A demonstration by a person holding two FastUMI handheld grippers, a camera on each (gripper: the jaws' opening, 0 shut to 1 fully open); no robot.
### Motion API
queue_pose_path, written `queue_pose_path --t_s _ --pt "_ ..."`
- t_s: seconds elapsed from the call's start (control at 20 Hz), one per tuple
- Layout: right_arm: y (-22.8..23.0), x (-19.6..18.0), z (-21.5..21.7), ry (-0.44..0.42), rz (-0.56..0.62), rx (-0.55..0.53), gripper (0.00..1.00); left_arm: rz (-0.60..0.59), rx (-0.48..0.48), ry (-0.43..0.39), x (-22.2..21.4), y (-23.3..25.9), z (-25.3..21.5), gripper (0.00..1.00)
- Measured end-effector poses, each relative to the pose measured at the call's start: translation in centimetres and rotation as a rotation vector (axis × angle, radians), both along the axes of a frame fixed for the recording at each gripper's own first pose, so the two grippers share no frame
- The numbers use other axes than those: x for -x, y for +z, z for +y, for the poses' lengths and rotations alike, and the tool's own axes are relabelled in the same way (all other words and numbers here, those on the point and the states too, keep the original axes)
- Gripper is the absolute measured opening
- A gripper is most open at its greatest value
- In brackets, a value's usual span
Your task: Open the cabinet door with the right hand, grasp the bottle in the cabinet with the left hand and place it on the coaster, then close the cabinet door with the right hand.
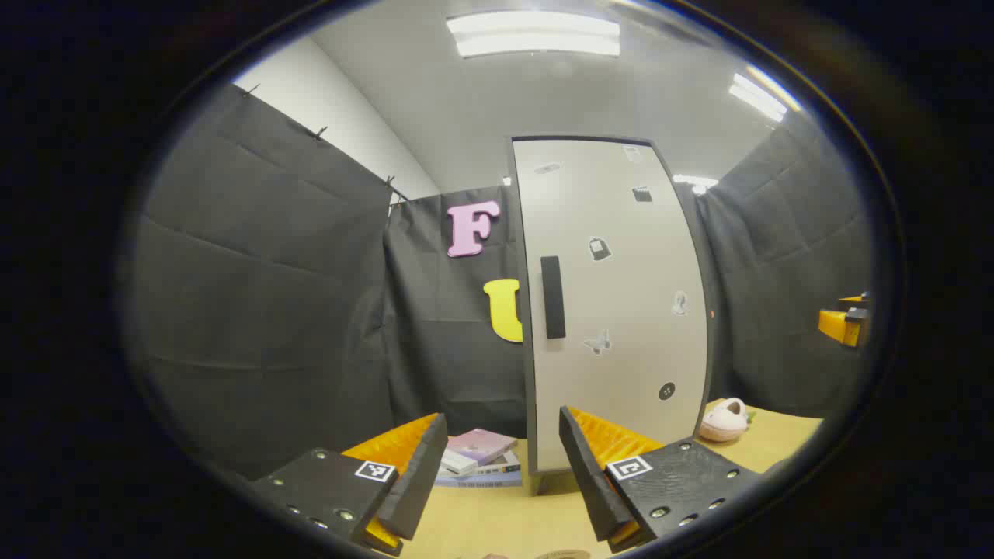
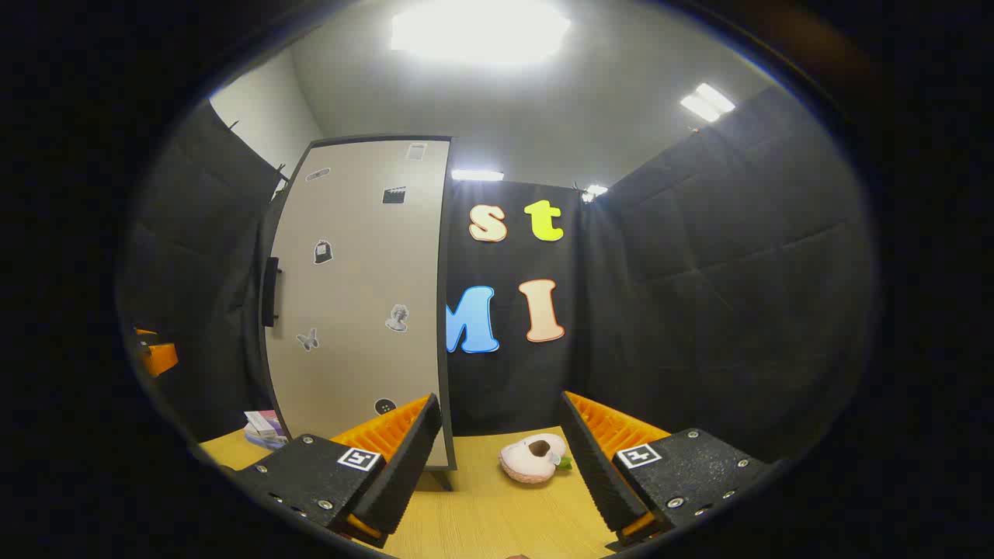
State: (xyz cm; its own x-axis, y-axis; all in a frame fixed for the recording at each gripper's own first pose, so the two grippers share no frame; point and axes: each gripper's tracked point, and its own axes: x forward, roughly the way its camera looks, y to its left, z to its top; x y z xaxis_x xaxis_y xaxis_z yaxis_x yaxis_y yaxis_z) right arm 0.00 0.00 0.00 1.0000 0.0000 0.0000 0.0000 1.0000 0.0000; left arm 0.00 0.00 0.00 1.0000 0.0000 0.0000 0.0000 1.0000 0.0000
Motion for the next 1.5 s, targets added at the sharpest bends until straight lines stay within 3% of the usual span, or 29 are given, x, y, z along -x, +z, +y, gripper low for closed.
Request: queue_pose_path --t_s 0.05,0.15,0.35,0.4,0.45,0.8,1.0,1.35,1.5 --pt "0.0 -0.1 0.0 -0.001 0.001 -0.002 0.94 0.001 0.000 0.000 0.1 0.0 0.0 0.87" --pt "-0.1 0.0 0.0 0.000 0.001 -0.006 0.94 0.000 0.000 0.000 0.0 0.0 -0.1 0.83" --pt "-0.1 -0.1 0.1 0.001 0.003 -0.007 0.94 -0.001 -0.003 -0.002 0.1 0.1 -0.1 0.83" --pt "-0.1 -0.1 0.1 0.001 0.002 -0.007 0.94 0.000 -0.003 -0.002 0.1 0.1 -0.1 0.87" --pt "-0.1 -0.1 0.1 0.002 0.002 -0.008 0.94 0.002 -0.003 -0.001 0.0 -0.1 -0.1 0.83" --pt "0.1 -0.3 0.4 0.007 -0.001 -0.011 0.94 0.001 0.000 0.006 -0.2 0.0 0.0 0.87" --pt "0.3 -0.4 0.9 0.014 -0.002 -0.016 0.94 -0.003 0.002 0.011 0.0 0.2 0.2 0.83" --pt "1.7 -2.6 5.2 0.096 -0.002 -0.061 0.94 -0.015 -0.026 0.056 0.2 0.6 2.7 0.79" --pt "3.1 -4.0 7.9 0.149 -0.018 -0.088 0.94 -0.016 -0.044 0.089 0.9 0.8 4.4 0.83"
